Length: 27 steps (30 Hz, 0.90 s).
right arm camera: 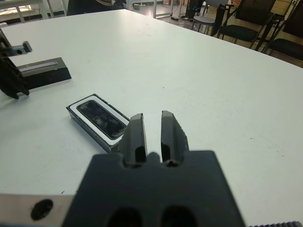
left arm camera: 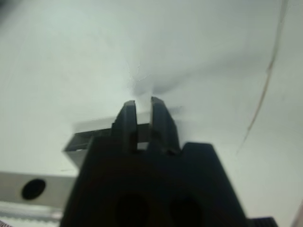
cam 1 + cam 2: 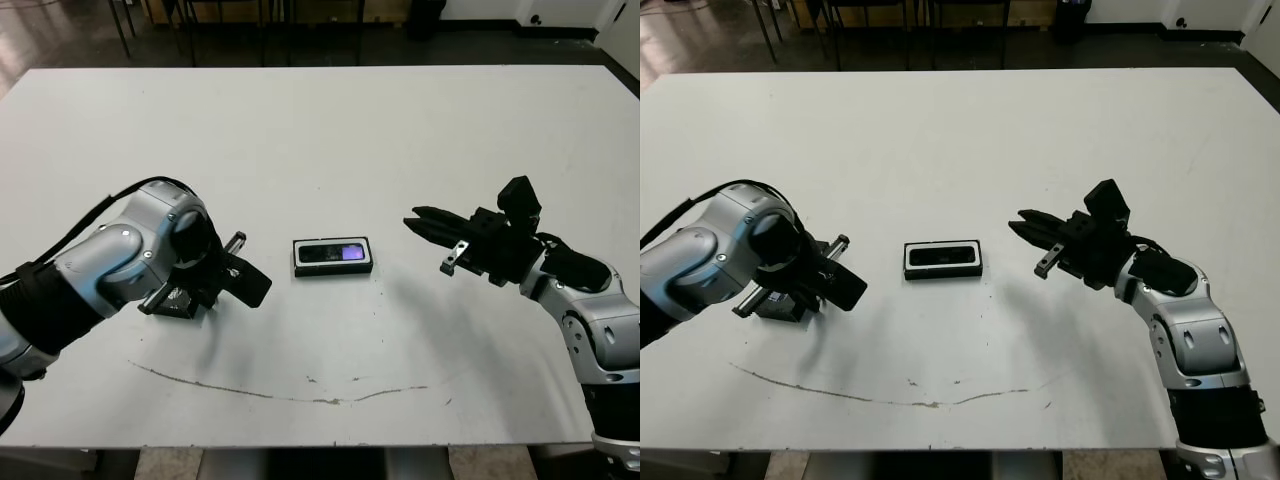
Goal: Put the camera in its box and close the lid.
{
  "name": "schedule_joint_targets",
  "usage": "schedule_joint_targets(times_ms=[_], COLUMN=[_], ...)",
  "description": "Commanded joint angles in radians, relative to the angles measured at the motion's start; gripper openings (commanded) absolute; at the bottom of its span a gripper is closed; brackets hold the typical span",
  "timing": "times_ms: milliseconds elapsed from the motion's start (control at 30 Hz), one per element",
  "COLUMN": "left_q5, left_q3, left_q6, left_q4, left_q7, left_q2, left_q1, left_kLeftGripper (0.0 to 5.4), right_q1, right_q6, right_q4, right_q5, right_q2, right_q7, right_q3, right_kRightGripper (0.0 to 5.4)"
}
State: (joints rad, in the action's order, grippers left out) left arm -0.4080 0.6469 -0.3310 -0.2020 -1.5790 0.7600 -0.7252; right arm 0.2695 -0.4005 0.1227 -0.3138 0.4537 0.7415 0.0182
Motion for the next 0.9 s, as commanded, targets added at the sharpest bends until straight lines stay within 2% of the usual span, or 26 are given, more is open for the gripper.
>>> schedule_joint_targets(times_ms=[33,133,233,367,467,600,700,767,900], left_q5=[0.114,0.246,0.400,0.554,0.611,0.547,0.483,0.461,0.430], left_q3=[-0.134,-0.279,-0.454,-0.671,-0.815,-0.861,-0.841,-0.828,-0.810], left_q6=[-0.043,-0.179,-0.329,-0.362,-0.359,-0.307,-0.291,-0.271,-0.267], left_q4=[-0.090,-0.188,-0.276,-0.402,-0.540,-0.678,-0.723,-0.717,-0.699], left_q7=[0.061,0.136,0.235,0.418,0.649,0.948,1.090,1.133,1.198], left_q2=[-0.015,-0.046,-0.086,-0.163,-0.309,-0.463,-0.503,-0.500,-0.490], left_q1=[0.051,0.110,0.224,0.416,0.594,0.781,0.904,0.956,1.010], left_kLeftGripper=[0.00,0.00,0.00,0.00,0.00,0.00,0.09,0.36,1.30], right_q1=[0.001,-0.003,-0.010,-0.018,-0.015,-0.010,-0.006,-0.006,-0.006], right_q6=[-0.015,-0.006,-0.019,-0.014,0.011,0.034,0.043,0.040,0.044], right_q4=[-0.006,-0.005,0.007,0.003,-0.016,-0.022,-0.028,-0.027,-0.032], right_q5=[0.006,0.011,0.008,0.001,0.004,0.019,0.024,0.023,0.023], right_q2=[0.014,0.011,0.012,0.015,0.015,0.015,0.015,0.014,0.015], right_q7=[0.000,-0.003,-0.009,-0.004,0.006,0.005,0.008,0.007,0.013], right_q3=[0.008,0.011,0.011,0.007,0.007,0.015,0.020,0.021,0.025], right_kRightGripper=[0.01,0.01,0.01,0.01,0.01,0.01,0.00,0.00,0.00])
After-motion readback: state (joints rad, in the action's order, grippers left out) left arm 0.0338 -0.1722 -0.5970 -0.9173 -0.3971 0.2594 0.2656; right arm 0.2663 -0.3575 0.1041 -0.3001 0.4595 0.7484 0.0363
